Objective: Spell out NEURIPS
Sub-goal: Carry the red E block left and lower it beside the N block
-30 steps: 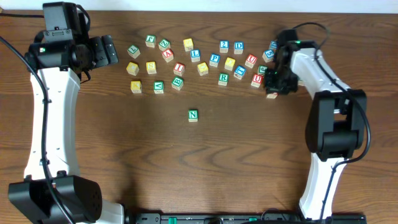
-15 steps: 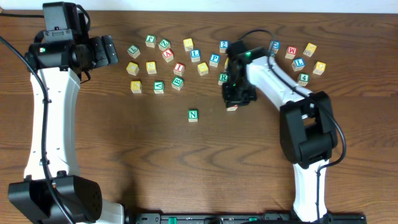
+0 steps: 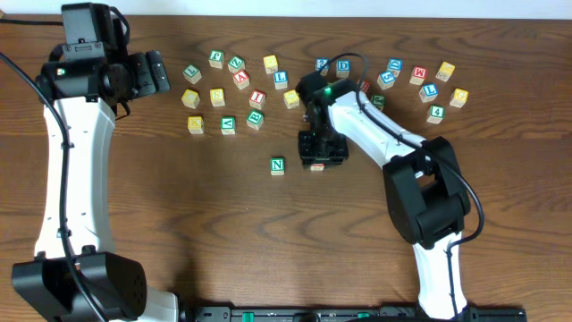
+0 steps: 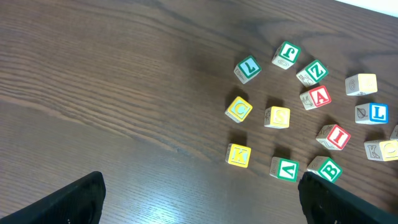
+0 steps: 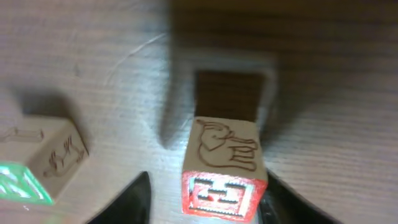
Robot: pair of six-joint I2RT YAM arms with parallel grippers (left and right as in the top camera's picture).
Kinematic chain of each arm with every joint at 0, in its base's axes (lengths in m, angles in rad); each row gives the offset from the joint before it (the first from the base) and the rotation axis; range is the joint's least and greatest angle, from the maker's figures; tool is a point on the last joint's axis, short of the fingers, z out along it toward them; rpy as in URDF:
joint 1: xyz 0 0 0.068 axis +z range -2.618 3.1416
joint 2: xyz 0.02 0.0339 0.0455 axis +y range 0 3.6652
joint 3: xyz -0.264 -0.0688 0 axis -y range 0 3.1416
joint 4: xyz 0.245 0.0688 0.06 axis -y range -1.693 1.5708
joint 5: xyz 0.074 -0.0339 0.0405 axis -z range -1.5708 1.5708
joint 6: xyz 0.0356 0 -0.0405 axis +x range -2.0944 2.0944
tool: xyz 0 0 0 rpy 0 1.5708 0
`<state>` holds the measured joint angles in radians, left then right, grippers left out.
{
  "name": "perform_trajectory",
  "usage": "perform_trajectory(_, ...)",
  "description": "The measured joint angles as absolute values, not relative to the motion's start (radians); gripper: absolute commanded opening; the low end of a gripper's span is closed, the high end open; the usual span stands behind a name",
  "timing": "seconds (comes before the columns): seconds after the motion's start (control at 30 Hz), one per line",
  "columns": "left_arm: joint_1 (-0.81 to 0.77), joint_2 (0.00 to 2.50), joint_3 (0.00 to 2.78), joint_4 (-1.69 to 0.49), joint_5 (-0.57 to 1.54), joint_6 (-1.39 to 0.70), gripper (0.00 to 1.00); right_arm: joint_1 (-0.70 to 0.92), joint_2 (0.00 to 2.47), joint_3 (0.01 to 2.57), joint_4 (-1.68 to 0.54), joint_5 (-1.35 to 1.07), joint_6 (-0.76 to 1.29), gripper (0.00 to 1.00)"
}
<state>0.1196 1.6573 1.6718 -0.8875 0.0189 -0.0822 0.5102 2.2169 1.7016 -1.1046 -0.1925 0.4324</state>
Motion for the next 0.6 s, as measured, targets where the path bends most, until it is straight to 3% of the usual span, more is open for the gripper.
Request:
perform_trajectory(0.17,0.12,1.657,1.672,-0.888,0.019,-0.082,0.98,0.494,2.22,1.786,-1.172,-0.195,0.306,0.56)
perform_trajectory(0.37,0.12,1.657,1.672,-0.888,0.019,-0.082,0.98,0.477,2.22,1.902,-1.228,-0.189,-0.044,0.75)
perform_trajectory(0.47,0.12,1.657,1.672,-0.888,0.019,-0.082,0.98,0.477,2.22,1.892,-1.234,-0.187,-0.266,0.75)
perform_trajectory(0.5,0.12,1.657,1.672,-0.888,0.019,-0.082,0.98,0.477,2.22,1.883,-1.233,-0.187,-0.324,0.68)
perform_trajectory(0.6,0.12,1.657,1.672,-0.888,0.019,-0.082,0.98,0.477,2.221,1.84,-1.219,-0.187,-0.466,0.63)
